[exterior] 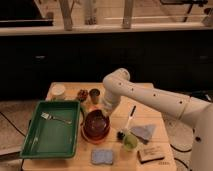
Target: Stack bowls on top of each other
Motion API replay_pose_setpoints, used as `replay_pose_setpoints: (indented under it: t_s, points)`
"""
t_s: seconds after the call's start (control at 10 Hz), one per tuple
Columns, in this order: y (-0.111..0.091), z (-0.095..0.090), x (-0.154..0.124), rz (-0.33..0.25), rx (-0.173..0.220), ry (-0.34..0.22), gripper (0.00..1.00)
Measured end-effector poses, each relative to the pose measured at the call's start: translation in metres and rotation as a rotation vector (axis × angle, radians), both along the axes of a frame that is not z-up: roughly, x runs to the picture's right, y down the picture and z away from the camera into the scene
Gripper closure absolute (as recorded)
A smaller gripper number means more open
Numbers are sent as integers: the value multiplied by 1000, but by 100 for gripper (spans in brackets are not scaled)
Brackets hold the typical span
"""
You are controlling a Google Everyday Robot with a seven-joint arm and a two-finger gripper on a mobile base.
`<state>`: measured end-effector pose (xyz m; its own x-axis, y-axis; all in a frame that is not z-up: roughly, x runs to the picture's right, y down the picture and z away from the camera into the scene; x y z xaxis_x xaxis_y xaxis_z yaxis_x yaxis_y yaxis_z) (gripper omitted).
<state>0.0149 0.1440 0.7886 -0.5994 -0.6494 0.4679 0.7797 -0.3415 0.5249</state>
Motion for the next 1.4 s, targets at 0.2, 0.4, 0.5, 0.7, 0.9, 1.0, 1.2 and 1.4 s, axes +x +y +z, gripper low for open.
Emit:
replay_pose_setpoints:
  t_s: [0.2,0.4,0.5,0.7,0.9,1.0,1.2,1.4]
  points:
    - [1,2,0,5,-8,-7,99]
    - [2,2,0,9,-18,-16,99]
    - [3,2,1,8,-25,-20,99]
    - [3,2,-1,7,-32,-30,99]
    - [3,0,-1,7,-40,-36,99]
    - [3,-1,-2,6,-45,-42,96]
    - [3,-1,-3,9,-59,-54,78]
    - [4,0,-2,14,-71,-60,60]
